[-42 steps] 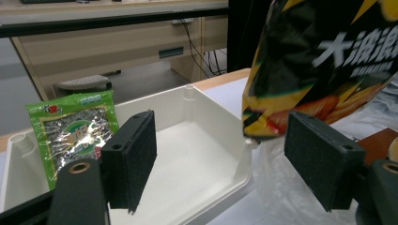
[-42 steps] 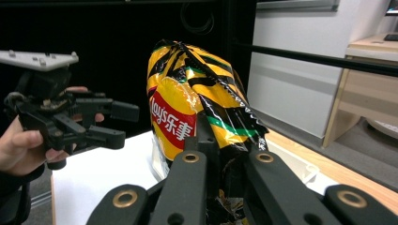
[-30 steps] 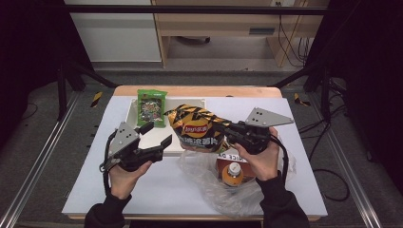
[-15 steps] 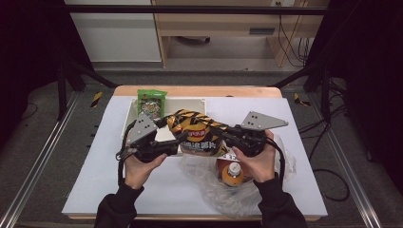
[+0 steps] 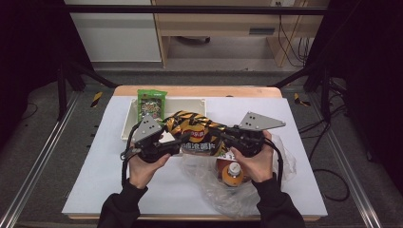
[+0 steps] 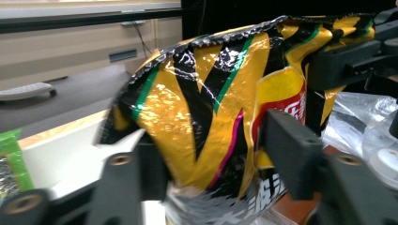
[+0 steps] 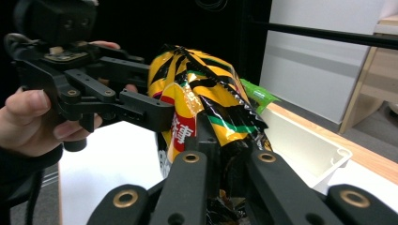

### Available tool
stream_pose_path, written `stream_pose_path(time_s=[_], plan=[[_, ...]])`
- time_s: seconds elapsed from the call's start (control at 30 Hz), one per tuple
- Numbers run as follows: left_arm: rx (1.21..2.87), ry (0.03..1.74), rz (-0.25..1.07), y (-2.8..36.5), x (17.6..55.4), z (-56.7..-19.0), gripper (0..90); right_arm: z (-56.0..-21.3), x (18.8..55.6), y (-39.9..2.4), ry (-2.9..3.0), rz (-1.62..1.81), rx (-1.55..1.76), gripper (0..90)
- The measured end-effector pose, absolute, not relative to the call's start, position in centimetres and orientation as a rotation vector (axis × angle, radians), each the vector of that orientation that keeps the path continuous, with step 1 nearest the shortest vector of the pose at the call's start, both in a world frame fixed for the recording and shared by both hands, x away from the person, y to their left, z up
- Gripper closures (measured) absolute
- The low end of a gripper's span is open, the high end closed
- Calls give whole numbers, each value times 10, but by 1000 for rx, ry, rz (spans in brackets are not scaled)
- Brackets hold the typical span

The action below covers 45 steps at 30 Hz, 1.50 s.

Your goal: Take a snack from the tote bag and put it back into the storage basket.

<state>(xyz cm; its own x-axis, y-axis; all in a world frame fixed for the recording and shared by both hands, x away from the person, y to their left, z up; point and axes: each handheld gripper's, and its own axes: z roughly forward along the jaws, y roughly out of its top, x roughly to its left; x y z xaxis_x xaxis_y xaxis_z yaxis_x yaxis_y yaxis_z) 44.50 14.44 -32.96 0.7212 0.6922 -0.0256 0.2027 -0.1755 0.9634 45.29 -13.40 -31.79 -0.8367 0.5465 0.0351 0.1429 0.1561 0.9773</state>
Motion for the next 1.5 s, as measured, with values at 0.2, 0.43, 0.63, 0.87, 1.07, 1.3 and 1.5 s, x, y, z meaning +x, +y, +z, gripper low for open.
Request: stream_pose_path(time_s=[0.2, 0.43, 0.63, 0.87, 1.07, 1.3, 1.5], plan=[[1730, 755, 511, 143, 440, -327, 722, -318, 453, -134, 2104, 1707, 678, 813], [1706, 792, 493, 145, 437, -326, 876, -319, 451, -134, 2103, 1707, 674, 754], [1653, 805, 449, 149, 432, -323, 900, -317, 445, -135, 2083, 1711, 645, 709], [1606, 788, 429, 156, 424, -316, 900, -316, 436, -149, 2016, 1700, 652, 513], [1563, 770, 420, 165, 418, -306, 900, -326, 432, -179, 1947, 1696, 731, 448], [1534, 738, 409, 171, 408, -290, 900, -348, 430, -214, 1910, 1601, 850, 422], [1524, 709, 395, 165, 406, -280, 900, -370, 429, -233, 1899, 1510, 935, 419]])
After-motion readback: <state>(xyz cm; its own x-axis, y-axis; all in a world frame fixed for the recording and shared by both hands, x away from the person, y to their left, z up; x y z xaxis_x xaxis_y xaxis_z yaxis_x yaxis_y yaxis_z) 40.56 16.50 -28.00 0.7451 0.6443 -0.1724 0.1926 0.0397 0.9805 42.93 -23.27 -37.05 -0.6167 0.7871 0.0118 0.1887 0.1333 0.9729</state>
